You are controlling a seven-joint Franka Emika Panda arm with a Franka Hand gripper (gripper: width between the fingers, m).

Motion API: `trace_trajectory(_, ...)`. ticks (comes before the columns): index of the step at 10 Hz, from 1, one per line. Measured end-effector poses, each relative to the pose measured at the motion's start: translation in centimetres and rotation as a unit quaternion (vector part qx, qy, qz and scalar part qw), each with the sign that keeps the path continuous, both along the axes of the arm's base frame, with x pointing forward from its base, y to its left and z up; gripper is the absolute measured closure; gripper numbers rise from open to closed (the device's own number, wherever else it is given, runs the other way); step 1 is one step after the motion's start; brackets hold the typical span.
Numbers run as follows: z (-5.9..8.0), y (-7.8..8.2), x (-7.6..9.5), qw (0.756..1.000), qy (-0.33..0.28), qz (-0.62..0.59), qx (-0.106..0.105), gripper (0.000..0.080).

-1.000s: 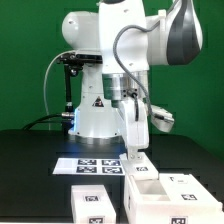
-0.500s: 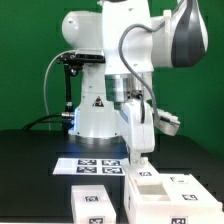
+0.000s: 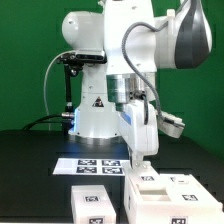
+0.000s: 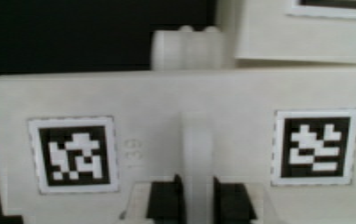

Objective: Assemble cabinet

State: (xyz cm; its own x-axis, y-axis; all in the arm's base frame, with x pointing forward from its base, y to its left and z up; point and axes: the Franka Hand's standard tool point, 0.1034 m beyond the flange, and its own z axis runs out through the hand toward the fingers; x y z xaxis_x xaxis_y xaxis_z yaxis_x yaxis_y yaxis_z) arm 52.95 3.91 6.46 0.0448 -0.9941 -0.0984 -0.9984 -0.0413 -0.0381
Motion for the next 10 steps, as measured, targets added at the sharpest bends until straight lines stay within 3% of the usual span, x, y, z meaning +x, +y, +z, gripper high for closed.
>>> trace_trajectory(5, -0.2, -0.1, 0.4, 1.000, 0.003, 0.006, -0.003, 0.0737)
trace_trajectory(9, -0.1, 0.0, 5.2, 0.999, -0.023, 0.019, -0.024, 0.0737)
trace_trajectory(10, -0.1, -0.1, 4.9, 0.999, -0.023, 0.016, -0.024, 0.0737)
